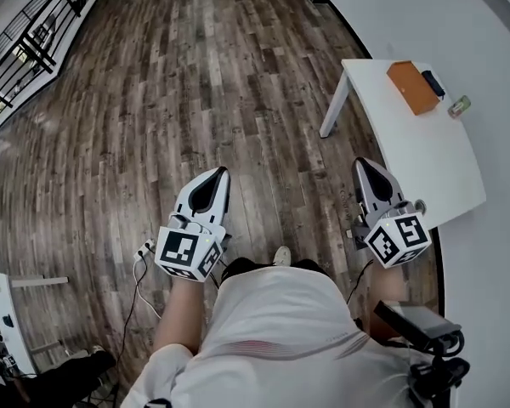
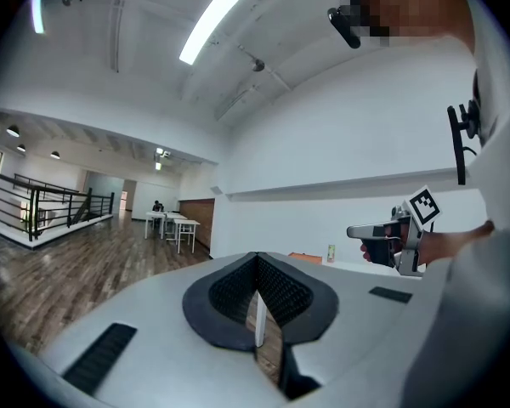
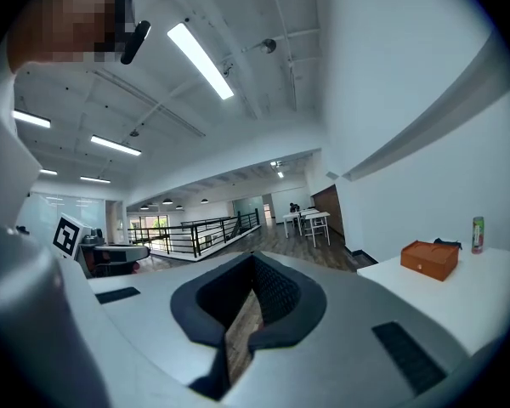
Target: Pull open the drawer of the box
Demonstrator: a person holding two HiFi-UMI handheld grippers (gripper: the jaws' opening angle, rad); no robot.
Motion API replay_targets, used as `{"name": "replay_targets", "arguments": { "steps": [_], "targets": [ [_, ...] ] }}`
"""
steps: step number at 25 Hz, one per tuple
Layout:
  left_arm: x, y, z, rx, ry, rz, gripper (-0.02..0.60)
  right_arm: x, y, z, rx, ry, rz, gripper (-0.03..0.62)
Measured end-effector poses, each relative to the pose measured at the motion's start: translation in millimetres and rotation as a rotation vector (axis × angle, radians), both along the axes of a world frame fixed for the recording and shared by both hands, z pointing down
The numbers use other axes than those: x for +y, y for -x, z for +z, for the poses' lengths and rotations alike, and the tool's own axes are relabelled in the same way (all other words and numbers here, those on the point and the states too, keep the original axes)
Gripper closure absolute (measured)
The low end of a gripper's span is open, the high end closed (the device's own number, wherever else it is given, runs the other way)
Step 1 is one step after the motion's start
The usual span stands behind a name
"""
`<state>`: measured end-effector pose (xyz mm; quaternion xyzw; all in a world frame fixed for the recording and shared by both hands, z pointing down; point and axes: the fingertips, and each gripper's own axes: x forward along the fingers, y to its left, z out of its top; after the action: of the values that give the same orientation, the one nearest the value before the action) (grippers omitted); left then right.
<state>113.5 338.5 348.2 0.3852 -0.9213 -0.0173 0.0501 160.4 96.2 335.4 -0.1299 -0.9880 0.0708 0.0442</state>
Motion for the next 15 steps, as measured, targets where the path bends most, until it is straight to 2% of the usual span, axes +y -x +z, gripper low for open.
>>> {"name": "replay_targets", "arguments": {
  "steps": [3,8,15],
  "targets": [
    [-11,30,4,0.004,0.003,-0.007,0.571,-9,34,5,0.007,0.052,-0.024,0.595],
    [-14,78,20,0.039,-0.038,0.006,0.571,-14,82,19,0.035,0.033,-0.027,0.595],
    [-57,196,29,0.042,-0.047,0.124,0.571,-53,168,25,0.040,0.014,0.105,0.595]
  ]
}}
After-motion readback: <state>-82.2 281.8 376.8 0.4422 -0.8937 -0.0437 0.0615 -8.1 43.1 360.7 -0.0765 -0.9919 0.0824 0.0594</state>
